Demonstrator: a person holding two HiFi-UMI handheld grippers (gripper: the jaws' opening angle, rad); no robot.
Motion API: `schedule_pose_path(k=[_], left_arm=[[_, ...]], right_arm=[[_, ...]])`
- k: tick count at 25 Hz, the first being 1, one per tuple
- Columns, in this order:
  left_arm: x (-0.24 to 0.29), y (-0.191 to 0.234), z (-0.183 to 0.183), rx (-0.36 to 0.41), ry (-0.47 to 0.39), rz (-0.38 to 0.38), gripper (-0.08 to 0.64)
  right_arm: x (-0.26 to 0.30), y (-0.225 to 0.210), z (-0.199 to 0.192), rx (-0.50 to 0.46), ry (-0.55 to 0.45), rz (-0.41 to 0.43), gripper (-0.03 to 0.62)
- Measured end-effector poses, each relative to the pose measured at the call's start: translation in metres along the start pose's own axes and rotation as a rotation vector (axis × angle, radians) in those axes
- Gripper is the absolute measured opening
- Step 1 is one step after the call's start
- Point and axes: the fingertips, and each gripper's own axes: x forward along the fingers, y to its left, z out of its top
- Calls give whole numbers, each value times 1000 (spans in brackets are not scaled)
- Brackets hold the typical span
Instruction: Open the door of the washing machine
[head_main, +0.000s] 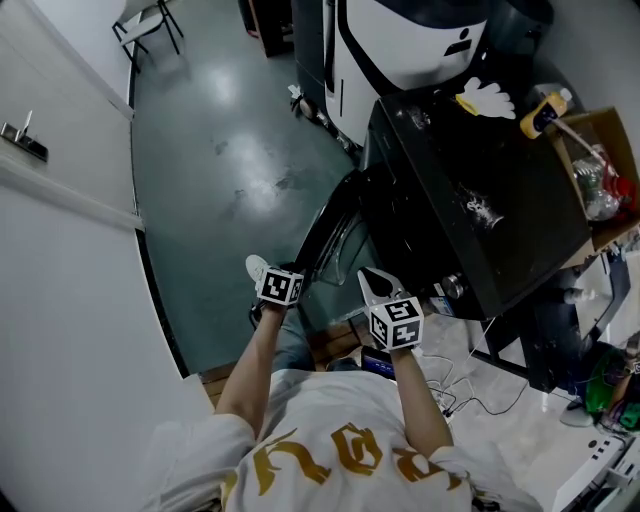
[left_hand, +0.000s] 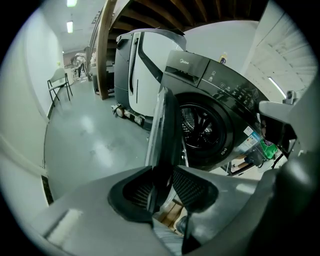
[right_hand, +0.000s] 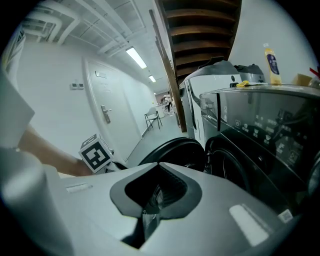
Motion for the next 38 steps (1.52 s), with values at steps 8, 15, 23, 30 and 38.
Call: schedule_pose_path(k=[8, 15, 23, 30, 38], left_arm=[[-6, 39, 8, 43, 6, 41, 130], [-8, 71, 11, 60, 27, 96, 133], [-14, 91, 19, 93, 39, 133, 137], [-14, 94, 26, 108, 27, 123, 138], [-14, 96, 25, 109, 21, 128, 138]], right_arm=[[26, 8, -6, 15, 31, 13, 14], [39, 18, 0, -35, 19, -2, 14], [46, 17, -5, -50, 49, 0, 15], [51, 18, -7, -56, 60, 6, 15], [55, 22, -6, -73, 67, 18, 18]])
